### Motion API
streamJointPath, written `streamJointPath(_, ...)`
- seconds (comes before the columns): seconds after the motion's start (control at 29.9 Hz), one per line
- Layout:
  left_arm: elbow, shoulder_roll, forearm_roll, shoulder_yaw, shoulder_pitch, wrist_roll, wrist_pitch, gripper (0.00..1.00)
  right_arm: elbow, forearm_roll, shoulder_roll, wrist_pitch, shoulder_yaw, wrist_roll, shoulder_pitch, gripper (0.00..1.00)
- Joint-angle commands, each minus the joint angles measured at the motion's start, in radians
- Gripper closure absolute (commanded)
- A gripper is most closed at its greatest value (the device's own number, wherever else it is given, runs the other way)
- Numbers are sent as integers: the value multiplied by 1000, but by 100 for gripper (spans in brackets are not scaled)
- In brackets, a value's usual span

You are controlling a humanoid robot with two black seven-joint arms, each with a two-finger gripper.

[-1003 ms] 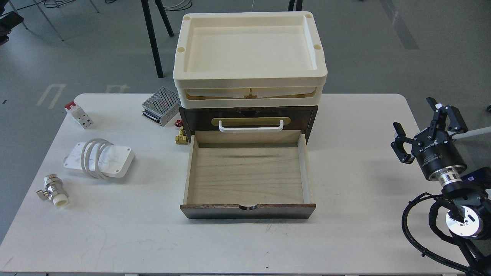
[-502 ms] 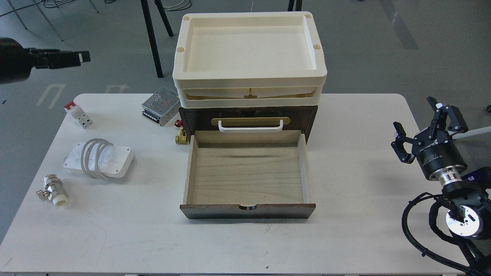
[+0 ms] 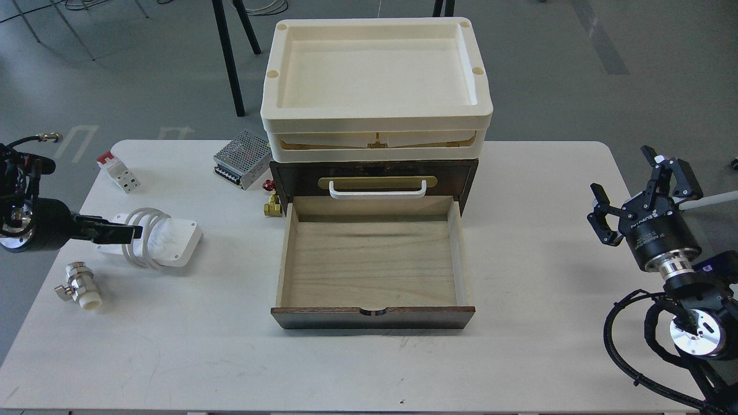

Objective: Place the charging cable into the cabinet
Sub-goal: 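Lower the left gripper onto the coiled white charging cable and close it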

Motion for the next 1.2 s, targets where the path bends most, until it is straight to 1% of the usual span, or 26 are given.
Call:
streamJointPath(0.0,42,-35,-3,-2,8,0,8,8,0,0,0,0,0,-1,0,1)
streamJointPath(0.13,99,-86,-9,-4,11,0,10,8,0,0,0,0,0,-1,0,1)
streamJointPath(0.37,119,-124,-44,-4,30,0,19,8,0,0,0,0,0,0,0,1)
streamJointPath(0.54,189,-184,-44,-2,34,0,40,8,0,0,0,0,-1,0,0,1)
streamJointPath(0.57,206,-198,-44,-4,36,0,44,10,0,0,0,0,-1,0,0,1)
streamJointPath(0.64,222,-210,-40,1,42,0,45,15,0,0,0,0,-1,0,0,1)
streamJointPath(0.7,226,-213,-41,1,56,0,47,23,0,0,0,0,-1,0,0,1)
streamJointPath(0.77,231,-215,-41,1,63,0,54,25,0,0,0,0,-1,-1,0,1)
streamJointPath(0.8,234,-215,-41,2,65,0,60,29,0,0,0,0,-1,0,0,1)
streamJointPath(0.84,234,-218,-38,2,68,0,70,34,0,0,0,0,-1,0,0,1)
streamJointPath(0.87,234,-219,-40,2,69,0,80,42,0,0,0,0,-1,-1,0,1)
streamJointPath(0.97,236,-218,-24,4,71,0,105,69,0,0,0,0,-1,0,0,1)
streamJointPath(1.04,240,-216,-23,10,73,0,114,84,0,0,0,0,-1,-1,0,1)
streamJointPath(1.1,240,-215,-24,30,71,0,126,93,0,0,0,0,-1,-1,0,1)
streamJointPath(1.17,240,-213,-24,33,70,0,148,95,0,0,0,0,-1,0,0,1)
